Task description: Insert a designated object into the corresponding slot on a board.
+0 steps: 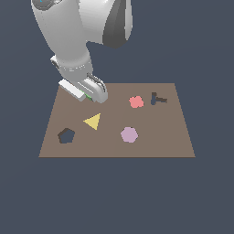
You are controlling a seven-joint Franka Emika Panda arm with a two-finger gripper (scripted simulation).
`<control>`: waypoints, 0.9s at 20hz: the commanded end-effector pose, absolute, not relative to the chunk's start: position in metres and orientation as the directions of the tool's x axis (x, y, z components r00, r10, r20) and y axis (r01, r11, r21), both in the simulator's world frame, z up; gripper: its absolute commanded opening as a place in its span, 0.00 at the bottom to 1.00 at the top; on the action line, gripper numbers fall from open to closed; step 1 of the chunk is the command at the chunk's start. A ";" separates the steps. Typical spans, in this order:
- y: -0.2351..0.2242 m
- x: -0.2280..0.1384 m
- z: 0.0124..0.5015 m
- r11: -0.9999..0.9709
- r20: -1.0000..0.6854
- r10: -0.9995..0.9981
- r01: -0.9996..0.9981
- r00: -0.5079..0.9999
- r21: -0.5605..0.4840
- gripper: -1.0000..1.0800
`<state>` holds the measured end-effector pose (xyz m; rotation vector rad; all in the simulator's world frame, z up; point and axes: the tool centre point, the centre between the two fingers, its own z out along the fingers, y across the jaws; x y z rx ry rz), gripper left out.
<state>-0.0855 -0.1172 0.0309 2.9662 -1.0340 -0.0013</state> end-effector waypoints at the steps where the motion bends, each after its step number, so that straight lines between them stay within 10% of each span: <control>1: -0.117 -0.085 0.030 -0.783 0.000 -0.622 -0.622 0.783 0.000 0.00; 18: -0.094 -0.079 0.032 -0.805 0.001 -0.594 -0.594 0.805 -0.001 0.00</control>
